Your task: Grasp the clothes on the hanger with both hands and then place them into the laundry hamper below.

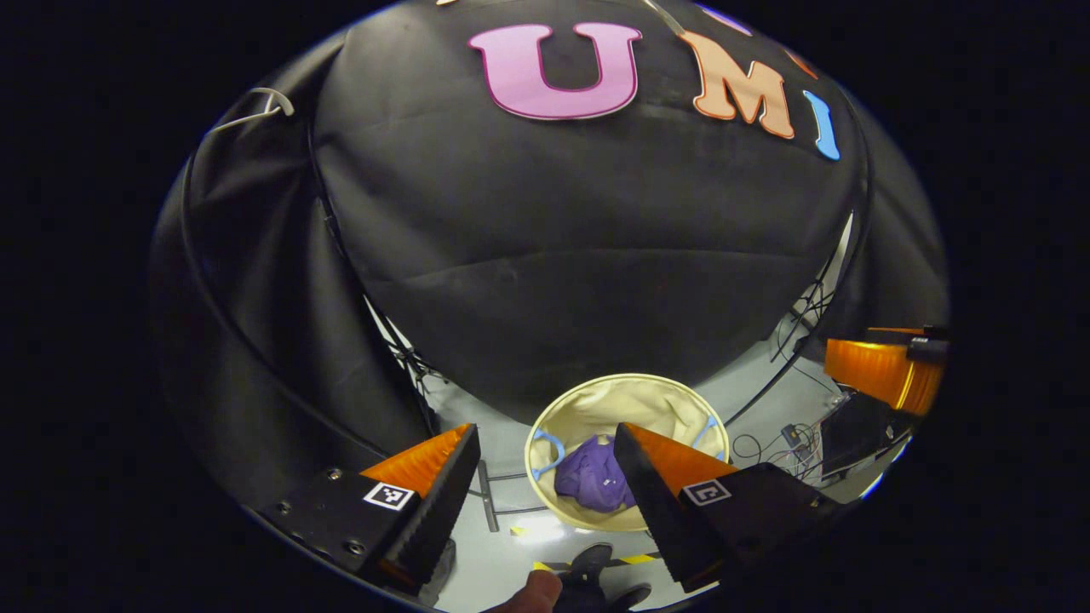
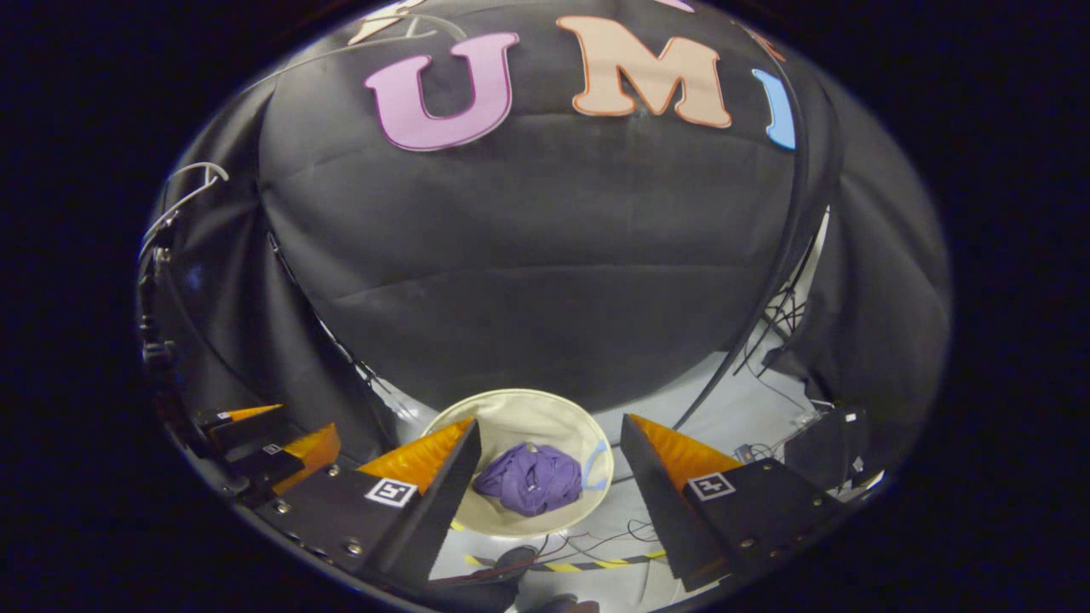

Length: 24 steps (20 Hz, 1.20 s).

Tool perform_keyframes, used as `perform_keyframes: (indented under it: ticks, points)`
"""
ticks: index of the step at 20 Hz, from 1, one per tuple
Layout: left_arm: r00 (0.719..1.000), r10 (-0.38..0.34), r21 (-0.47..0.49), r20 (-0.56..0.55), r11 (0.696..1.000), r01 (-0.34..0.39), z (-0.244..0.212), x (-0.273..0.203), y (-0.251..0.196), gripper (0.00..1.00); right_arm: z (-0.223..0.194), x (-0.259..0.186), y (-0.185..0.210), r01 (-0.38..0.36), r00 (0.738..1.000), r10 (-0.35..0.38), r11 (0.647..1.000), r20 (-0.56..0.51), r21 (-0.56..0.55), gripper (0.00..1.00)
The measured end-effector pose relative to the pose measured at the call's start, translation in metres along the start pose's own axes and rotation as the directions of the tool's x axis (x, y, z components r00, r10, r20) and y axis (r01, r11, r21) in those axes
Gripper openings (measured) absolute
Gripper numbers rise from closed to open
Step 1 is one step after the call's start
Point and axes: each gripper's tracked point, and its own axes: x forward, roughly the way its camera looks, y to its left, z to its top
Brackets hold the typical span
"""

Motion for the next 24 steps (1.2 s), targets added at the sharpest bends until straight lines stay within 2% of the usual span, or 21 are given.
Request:
perform_keyframes:
  ticks: [7,18,24]
  points:
    - [0.998,0.034,-0.035,0.057,0.999,-0.032,0.019,-0.051,0.019,0.99,0.036,-0.050,0.018,-0.052,0.996,0.054,0.998,0.077,-0.025,0.99]
    - [0.986,0.065,-0.067,0.151,0.996,-0.055,0.054,-0.107,0.027,0.98,0.078,-0.110,0.016,-0.070,0.979,0.078,0.996,0.188,-0.047,0.99]
    - [0.972,0.070,-0.068,0.224,0.996,-0.056,0.088,-0.138,0.029,0.98,0.115,-0.152,0.015,-0.093,0.961,0.087,0.996,0.264,0.007,0.99]
